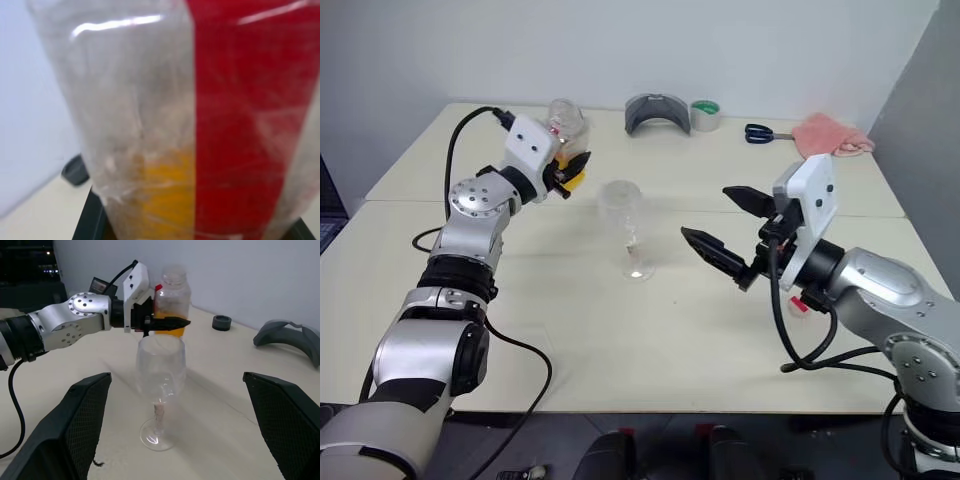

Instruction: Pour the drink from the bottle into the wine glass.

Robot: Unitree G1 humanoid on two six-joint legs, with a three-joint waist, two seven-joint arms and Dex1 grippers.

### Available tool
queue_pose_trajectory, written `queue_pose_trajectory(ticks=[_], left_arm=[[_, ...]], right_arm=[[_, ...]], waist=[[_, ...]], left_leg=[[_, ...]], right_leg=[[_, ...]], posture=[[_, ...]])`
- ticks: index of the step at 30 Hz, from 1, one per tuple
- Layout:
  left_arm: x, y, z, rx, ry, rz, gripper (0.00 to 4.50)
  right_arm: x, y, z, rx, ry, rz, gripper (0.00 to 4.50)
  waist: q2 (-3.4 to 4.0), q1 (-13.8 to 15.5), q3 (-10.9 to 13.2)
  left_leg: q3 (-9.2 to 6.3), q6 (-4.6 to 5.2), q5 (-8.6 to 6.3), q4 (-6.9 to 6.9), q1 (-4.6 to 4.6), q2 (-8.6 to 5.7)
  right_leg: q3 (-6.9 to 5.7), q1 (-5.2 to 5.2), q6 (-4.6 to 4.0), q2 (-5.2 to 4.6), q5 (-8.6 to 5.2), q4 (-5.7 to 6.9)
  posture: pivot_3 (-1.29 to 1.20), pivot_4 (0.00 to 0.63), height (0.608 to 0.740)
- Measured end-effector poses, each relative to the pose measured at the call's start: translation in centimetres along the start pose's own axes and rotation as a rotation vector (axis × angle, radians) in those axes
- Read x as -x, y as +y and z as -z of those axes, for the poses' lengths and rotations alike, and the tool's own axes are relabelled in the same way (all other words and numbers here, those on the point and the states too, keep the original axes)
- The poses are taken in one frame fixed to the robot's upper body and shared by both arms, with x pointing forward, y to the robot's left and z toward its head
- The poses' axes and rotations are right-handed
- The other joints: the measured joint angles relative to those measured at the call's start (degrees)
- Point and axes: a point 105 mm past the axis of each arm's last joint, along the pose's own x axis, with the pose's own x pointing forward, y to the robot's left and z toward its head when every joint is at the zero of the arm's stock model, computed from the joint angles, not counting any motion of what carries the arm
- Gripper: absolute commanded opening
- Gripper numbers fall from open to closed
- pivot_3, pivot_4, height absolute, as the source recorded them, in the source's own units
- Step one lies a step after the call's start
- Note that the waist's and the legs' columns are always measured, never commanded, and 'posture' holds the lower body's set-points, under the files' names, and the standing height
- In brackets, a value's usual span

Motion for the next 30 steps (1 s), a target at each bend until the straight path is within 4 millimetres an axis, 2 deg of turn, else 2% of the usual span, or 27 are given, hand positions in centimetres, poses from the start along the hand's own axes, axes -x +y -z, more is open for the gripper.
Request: queue_pose_trajectory(ticks=[7,13,21,26,30], left_arm=[[-0.3,0.2,-2.2,-0.221,-0.047,0.083,1.61],[0.1,0.4,-2.8,-0.360,-0.070,0.123,1.61],[0.5,-0.2,-3.2,-0.520,-0.093,0.190,1.61],[0.6,-1.0,-2.9,-0.594,-0.099,0.229,1.61],[0.8,-0.8,-2.6,-0.639,-0.082,0.239,1.61]], right_arm=[[-1.1,0.3,0.1,0.006,-0.049,0.018,4.50],[-1.4,0.1,0.3,0.010,-0.066,0.026,4.50],[-1.9,-0.1,0.7,0.004,-0.070,0.041,4.50],[-2.1,-0.2,0.5,0.005,-0.083,0.041,4.50],[-2.2,-0.2,0.4,0.005,-0.090,0.037,4.50]], waist=[[0.00,0.0,0.0],[0.01,0.0,0.0],[0.01,0.0,0.0],[0.01,0.0,0.0],[0.01,0.0,0.0]], left_leg=[[0.00,0.00,0.00,0.01,-0.01,0.00],[0.00,0.00,0.00,0.01,-0.03,0.01],[0.01,0.00,0.00,0.02,-0.03,0.00],[0.00,0.00,0.00,0.03,-0.03,0.01],[0.00,0.00,0.00,0.03,-0.04,0.01]], right_leg=[[-0.01,-0.01,0.00,0.01,0.00,0.00],[-0.01,-0.03,0.00,0.01,0.00,0.02],[-0.01,-0.03,-0.01,0.00,0.00,0.02],[-0.01,-0.04,-0.01,0.00,0.00,0.04],[-0.01,-0.05,-0.01,0.00,0.00,0.05]], posture=[[0.00,0.150,0.740],[0.00,0.150,0.740],[0.00,0.150,0.740],[0.00,0.150,0.740],[0.00,0.150,0.740]])
